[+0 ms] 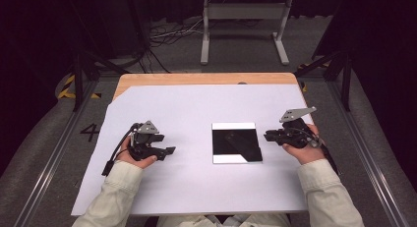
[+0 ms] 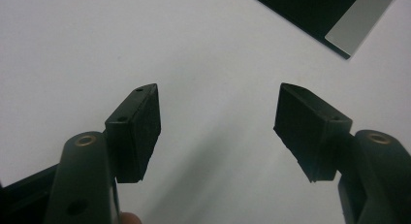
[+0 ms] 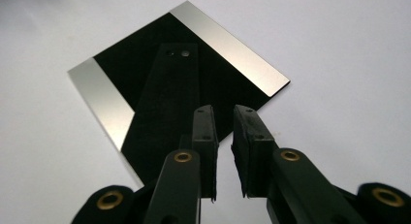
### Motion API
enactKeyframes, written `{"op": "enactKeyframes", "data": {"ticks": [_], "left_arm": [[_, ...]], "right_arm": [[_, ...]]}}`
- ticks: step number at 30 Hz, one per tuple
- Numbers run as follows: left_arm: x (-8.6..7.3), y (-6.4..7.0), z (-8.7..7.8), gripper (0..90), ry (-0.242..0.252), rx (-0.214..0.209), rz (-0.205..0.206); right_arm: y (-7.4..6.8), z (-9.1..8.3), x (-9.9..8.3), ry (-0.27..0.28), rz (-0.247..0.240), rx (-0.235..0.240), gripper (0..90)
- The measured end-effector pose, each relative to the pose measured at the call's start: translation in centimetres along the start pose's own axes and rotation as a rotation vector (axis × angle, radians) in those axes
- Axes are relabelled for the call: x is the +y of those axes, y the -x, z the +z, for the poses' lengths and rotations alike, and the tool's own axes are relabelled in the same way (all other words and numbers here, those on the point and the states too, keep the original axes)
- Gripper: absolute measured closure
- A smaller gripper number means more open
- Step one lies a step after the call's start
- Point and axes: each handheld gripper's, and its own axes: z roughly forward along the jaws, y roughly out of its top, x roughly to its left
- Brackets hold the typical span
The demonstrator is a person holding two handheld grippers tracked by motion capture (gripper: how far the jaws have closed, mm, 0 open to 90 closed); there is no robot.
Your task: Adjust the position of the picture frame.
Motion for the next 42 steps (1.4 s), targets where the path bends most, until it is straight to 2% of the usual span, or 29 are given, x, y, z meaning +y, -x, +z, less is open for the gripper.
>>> {"op": "enactKeyframes", "data": {"ticks": [4,10,25,32,42], "left_arm": [[0.1,0.1,0.0,33.7,-0.003,0.0,0.009],[0.3,-0.1,0.1,33.8,-0.005,-0.003,0.003],[0.4,-0.4,0.3,33.8,0.001,-0.006,-0.014],[0.4,-0.2,0.3,33.8,0.001,-0.006,-0.01],[0.5,-0.3,0.6,33.8,-0.005,-0.008,-0.011]], "right_arm": [[-0.3,-1.1,-0.2,0.006,-0.011,0.017,79.2],[-0.7,-1.4,-0.5,-0.031,-0.034,0.047,77.1],[-1.7,-0.6,-1.4,-0.109,-0.061,0.082,70.7],[-2.0,0.2,-1.8,-0.178,-0.085,0.117,68.6],[-1.9,0.8,-2.4,-0.232,-0.08,0.113,67.2]]}}
